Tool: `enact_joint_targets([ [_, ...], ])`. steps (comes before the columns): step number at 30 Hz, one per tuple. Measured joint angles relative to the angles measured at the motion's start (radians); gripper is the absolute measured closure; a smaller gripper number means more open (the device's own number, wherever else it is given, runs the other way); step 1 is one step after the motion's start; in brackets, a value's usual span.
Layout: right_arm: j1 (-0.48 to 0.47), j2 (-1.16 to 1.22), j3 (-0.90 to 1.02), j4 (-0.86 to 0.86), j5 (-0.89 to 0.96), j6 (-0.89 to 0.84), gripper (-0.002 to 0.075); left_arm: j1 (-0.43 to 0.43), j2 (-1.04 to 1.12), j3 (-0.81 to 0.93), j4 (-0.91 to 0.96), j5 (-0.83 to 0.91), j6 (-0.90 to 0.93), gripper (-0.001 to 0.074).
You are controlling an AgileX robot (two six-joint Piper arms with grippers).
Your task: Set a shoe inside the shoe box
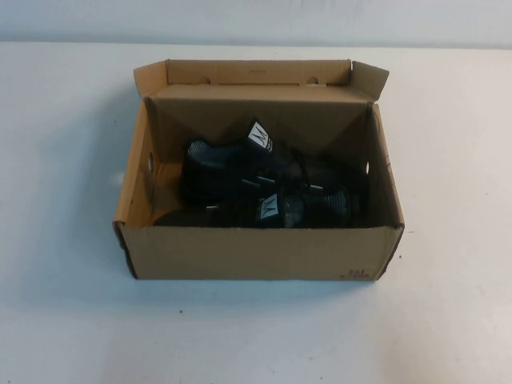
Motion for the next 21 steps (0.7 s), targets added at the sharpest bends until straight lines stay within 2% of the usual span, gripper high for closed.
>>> enact_joint_targets([
  [7, -0.004, -0.031, 0.103, 0.0, 0.022, 0.0, 0.0742, 0.0, -0.001, 0.0, 0.0, 0.0, 0.0, 0.0736],
  [13, -0.012, -0.031, 0.103, 0.0, 0.157, 0.0, 0.0742, 0.0, -0.001, 0.0, 0.0, 0.0, 0.0, 0.0736],
  [21, -0.079, -0.031, 0.103, -0.004, 0.177, 0.0, 0.0742, 0.0, -0.001, 0.0, 0.0, 0.0, 0.0, 0.0736],
])
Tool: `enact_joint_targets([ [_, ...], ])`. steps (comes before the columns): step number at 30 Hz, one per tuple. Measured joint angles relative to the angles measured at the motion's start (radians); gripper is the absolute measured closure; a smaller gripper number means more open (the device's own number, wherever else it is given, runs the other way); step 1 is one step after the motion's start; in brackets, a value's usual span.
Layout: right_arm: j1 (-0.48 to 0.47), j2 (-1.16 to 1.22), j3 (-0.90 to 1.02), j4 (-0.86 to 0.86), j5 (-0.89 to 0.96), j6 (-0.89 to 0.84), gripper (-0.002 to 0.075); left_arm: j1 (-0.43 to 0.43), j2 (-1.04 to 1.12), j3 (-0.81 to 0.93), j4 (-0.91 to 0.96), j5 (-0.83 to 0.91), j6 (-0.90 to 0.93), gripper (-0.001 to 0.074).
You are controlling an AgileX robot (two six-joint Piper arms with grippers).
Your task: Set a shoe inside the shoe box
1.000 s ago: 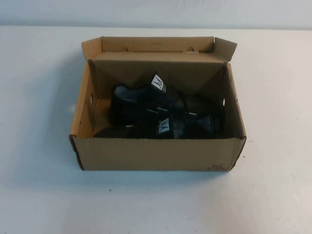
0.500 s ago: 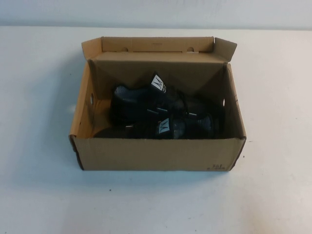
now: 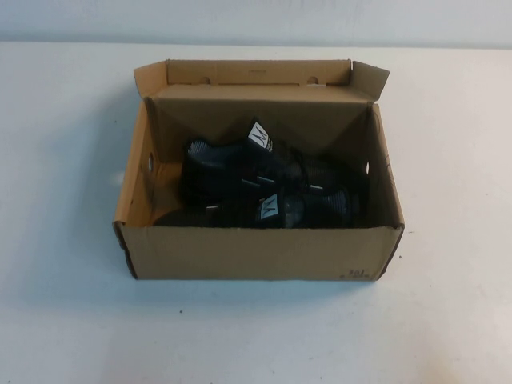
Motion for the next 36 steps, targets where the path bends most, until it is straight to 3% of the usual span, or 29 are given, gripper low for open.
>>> enact_joint_targets([
  [29, 0.0, 0.0, 0.0, 0.003, 0.001, -0.001, 0.0742, 0.0, 0.0, 0.0, 0.0, 0.0, 0.0, 0.0736],
  [36, 0.0, 0.0, 0.0, 0.003, 0.001, -0.001, 0.0742, -0.04, 0.0, 0.0, 0.0, 0.0, 0.0, 0.0736],
])
